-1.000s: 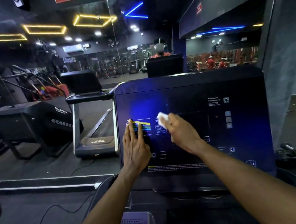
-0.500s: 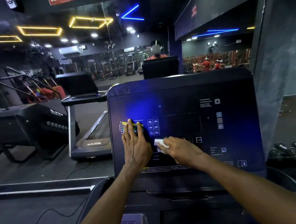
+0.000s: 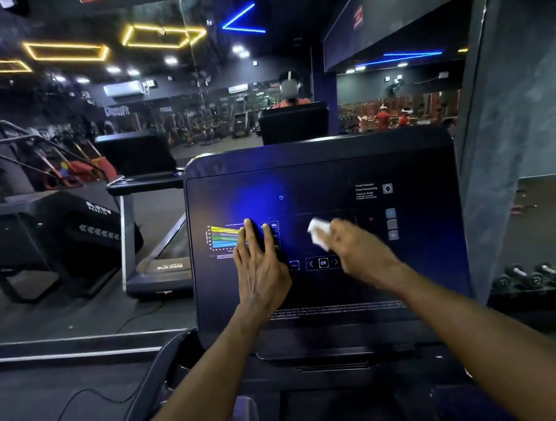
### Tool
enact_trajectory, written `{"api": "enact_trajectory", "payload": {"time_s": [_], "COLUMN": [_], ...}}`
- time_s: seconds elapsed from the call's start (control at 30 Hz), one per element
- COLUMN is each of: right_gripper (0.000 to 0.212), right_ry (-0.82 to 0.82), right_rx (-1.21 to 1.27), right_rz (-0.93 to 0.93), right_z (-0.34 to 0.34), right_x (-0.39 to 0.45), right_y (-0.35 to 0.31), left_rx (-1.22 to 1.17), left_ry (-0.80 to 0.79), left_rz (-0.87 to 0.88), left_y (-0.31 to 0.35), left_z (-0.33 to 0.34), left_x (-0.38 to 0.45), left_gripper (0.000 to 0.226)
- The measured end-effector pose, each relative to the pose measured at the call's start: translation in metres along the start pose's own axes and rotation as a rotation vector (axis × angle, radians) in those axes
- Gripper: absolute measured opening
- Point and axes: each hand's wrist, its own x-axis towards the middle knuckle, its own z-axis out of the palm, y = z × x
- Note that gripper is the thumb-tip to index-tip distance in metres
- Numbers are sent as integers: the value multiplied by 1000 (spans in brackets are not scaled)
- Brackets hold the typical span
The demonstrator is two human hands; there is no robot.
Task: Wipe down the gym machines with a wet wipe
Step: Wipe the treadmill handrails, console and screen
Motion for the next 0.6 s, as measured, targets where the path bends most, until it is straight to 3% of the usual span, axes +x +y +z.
{"api": "enact_trajectory", "payload": {"time_s": [0.07, 0.1, 0.2, 0.27, 0.4, 0.43, 0.53, 0.6], "right_gripper": [71, 71, 81, 80, 70, 70, 78, 78], "right_ry": [107, 111, -99, -121, 111, 123, -130, -213], "right_rx": [74, 83, 8, -45, 27, 34, -25, -60], "right_rz": [284, 282, -105, -207, 283, 294, -81, -198], "right_z": [-6, -4, 6, -5, -22, -21, -8, -15], "right_x": [0, -5, -31, -32, -23, -29, -59, -62], "right_y": [13, 12, 3, 17, 56, 56, 40, 50], "left_rx": [1, 2, 25, 27, 8, 6, 4, 8], "left_ry": [-1, 0, 2, 9, -3, 8, 26, 18], "left_rz": [13, 15, 24, 23, 42, 45, 40, 41], "left_y": [5, 9, 21, 29, 45, 50, 61, 67], "left_z": [2, 3, 10, 13, 16, 18, 24, 27], "left_x": [-1, -2, -2, -3, -5, -6, -5, -5], "left_gripper": [78, 79, 80, 79, 81, 80, 81, 82]}}
